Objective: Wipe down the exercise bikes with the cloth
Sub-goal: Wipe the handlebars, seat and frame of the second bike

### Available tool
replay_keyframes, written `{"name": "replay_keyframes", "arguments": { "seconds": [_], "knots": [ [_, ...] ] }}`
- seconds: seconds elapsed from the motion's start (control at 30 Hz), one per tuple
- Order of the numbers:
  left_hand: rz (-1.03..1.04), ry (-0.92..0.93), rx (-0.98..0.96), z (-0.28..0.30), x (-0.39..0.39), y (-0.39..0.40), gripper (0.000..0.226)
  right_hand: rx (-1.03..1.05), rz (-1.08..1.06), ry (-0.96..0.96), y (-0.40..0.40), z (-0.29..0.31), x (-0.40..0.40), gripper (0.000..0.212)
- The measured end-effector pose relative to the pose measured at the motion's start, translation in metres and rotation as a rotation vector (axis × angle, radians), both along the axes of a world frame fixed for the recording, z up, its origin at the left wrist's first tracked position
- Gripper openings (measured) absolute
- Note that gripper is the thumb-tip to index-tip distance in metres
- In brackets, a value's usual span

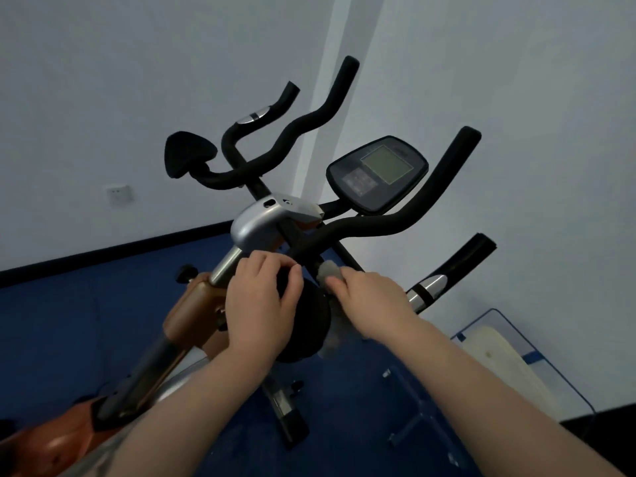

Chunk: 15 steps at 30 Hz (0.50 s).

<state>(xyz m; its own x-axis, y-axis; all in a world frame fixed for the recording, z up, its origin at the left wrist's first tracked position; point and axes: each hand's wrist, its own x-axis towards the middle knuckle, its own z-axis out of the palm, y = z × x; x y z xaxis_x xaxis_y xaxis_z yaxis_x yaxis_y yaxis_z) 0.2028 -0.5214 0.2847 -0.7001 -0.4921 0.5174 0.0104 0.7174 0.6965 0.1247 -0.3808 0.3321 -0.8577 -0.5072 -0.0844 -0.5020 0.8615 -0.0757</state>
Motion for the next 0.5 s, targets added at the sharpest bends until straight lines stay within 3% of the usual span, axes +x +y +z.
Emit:
{"name": "replay_keyframes", "arguments": {
  "seconds": [0.1,0.27,0.4,0.5],
  "knots": [
    [-0.017,0.015,0.042,0.001,-0.001,0.000,0.009,0.046,0.078,0.032,0.015,0.003,0.011,0.040],
    [-0.020,0.029,0.078,0.000,-0.002,0.000,0.010,-0.213,-0.102,-0.113,-0.020,0.006,-0.001,0.035],
    [-0.034,0.037,0.115,-0.002,-0.001,-0.001,0.008,-0.154,-0.009,0.032,-0.006,0.001,0.017,0.038],
    [-0.030,0.033,0.104,-0.003,-0.003,-0.001,0.006,-0.203,-0.071,-0.023,-0.013,0.004,0.006,0.027]
  ]
}}
